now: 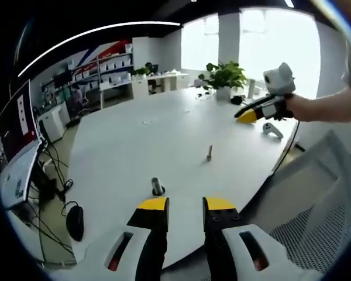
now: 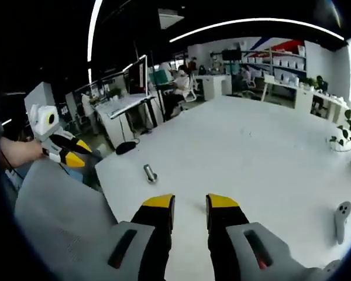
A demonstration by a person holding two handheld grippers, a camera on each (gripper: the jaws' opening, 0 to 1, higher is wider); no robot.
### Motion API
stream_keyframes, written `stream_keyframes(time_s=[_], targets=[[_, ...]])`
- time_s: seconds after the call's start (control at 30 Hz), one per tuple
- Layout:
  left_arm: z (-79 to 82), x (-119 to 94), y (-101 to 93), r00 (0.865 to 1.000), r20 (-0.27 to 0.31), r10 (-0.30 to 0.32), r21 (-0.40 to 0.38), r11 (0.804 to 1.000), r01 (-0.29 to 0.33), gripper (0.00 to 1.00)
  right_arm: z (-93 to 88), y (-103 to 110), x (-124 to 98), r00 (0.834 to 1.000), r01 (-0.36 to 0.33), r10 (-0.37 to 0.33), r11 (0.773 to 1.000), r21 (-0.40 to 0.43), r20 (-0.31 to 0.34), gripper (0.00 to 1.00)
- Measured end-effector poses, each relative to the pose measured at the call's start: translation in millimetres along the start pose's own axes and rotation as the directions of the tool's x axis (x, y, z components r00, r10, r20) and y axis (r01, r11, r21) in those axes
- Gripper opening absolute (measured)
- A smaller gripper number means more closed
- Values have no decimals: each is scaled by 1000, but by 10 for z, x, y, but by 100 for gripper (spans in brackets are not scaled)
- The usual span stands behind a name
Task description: Place the washer onto the threaded stud by aligning its center hole with the stud, sliding it down to the base, and recovering from edge contact or off-axis alignment until the washer reaches the visible bottom stop.
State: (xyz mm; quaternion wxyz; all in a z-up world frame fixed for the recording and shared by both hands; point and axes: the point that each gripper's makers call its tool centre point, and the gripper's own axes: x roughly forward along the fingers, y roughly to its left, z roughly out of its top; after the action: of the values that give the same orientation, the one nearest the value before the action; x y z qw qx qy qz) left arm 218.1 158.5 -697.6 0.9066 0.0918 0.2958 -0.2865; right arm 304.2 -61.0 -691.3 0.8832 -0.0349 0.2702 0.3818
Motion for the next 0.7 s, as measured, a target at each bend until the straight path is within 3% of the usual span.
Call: stream_keyframes(time_s=[0.3,0.47,0.6,0.7], targets=[[26,-4,-20,1000,7,-4,19,1000,4,21,-30,314,-355,999,-8,6,999,51,41,27],[36,-7,-23,1000,12,-5,8,1000,5,21,-38,474,-426,998,-16,13,998,57,65,27],[20,5,-50,1000,0,-9,21,1000,9,22,-177,609,-426,1000,-26,26,1000,18,18,28],[32,-1,-49,1000,6,-8,27,1000,8,22,-165,612,-482,999,-14,14,1000,12,29,28]])
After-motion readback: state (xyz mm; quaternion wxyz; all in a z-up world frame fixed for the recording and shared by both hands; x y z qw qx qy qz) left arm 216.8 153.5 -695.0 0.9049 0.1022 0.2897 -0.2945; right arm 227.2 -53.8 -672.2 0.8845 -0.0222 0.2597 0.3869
